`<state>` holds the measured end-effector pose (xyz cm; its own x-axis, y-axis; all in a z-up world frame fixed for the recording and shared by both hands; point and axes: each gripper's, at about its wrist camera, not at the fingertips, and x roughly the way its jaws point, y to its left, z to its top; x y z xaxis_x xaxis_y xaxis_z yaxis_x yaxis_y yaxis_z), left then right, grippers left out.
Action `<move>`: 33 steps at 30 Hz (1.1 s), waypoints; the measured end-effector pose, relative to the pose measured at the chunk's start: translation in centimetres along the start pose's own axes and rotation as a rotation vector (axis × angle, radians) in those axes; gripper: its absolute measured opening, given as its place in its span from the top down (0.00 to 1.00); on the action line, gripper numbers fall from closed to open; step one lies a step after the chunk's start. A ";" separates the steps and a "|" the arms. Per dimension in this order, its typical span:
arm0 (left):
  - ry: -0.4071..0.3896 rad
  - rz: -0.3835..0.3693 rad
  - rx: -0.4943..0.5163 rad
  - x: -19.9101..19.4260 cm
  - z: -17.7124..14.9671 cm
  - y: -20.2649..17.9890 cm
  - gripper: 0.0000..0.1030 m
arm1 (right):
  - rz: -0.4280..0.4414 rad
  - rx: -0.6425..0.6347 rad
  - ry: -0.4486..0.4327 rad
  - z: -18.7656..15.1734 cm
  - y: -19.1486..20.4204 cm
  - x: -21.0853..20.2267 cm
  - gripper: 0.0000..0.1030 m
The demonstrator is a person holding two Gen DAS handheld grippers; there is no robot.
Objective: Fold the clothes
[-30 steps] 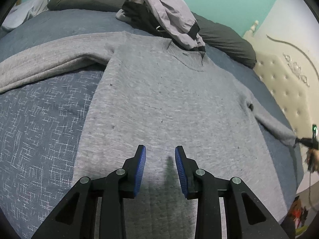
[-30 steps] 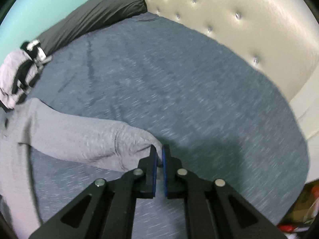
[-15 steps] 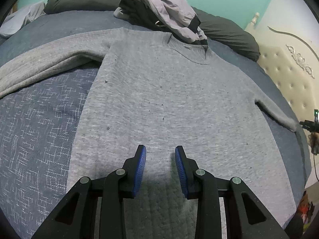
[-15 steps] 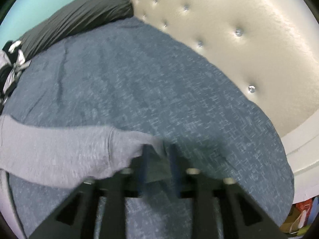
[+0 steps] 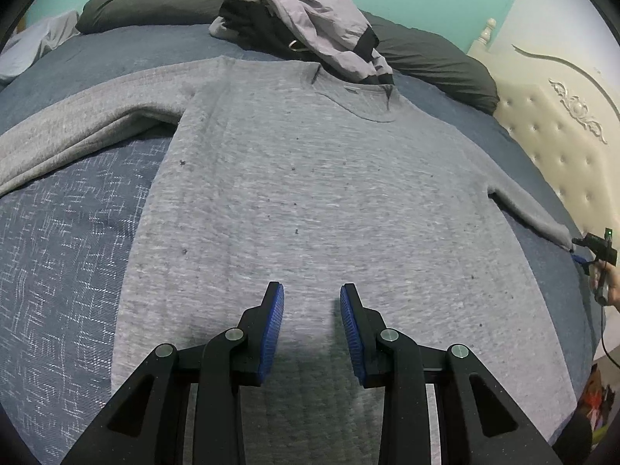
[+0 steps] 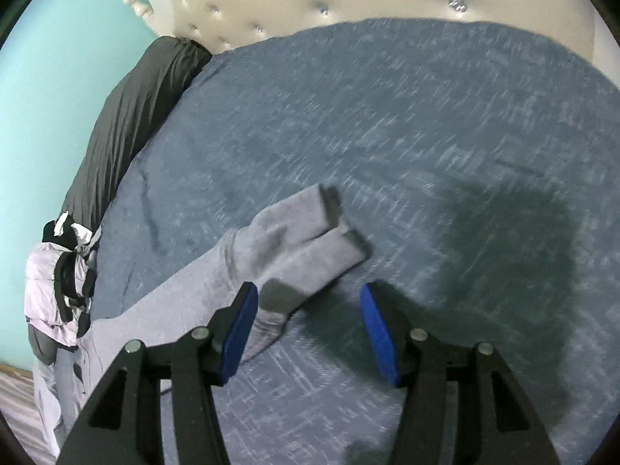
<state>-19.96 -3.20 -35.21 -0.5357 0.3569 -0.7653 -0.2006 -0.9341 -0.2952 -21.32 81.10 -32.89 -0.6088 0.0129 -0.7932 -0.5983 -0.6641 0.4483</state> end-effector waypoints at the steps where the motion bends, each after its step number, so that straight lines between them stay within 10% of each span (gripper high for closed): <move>1: 0.001 0.002 -0.001 0.1 0.0 0.0 0.68 | 0.010 0.004 -0.003 0.1 0.2 0.3 0.45; 7: 0.004 0.008 0.004 0.1 -0.1 0.0 0.68 | -0.009 0.014 -0.030 0.6 1.0 1.4 0.96; 15: 0.007 0.014 0.015 0.1 -0.2 -0.2 0.68 | -0.061 -0.044 -0.161 3.6 1.3 -1.0 0.97; 22: 0.011 0.014 0.020 0.2 -0.3 -0.2 0.68 | -0.126 -0.069 -0.086 3.1 0.6 1.3 0.97; 27: 0.005 0.005 0.018 -0.1 -0.2 0.0 0.68 | -0.212 -0.047 -0.151 1.9 -0.2 0.1 0.68; 33: -0.004 -0.008 0.020 -0.5 -0.1 -0.2 0.68 | -0.143 -0.082 -0.200 -1.1 2.4 -3.5 0.68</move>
<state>-19.53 -3.17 -34.80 -0.5369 0.3646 -0.7607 -0.2214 -0.9311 -0.2900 -20.10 78.65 -29.52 -0.6164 0.2532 -0.7456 -0.6464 -0.7035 0.2955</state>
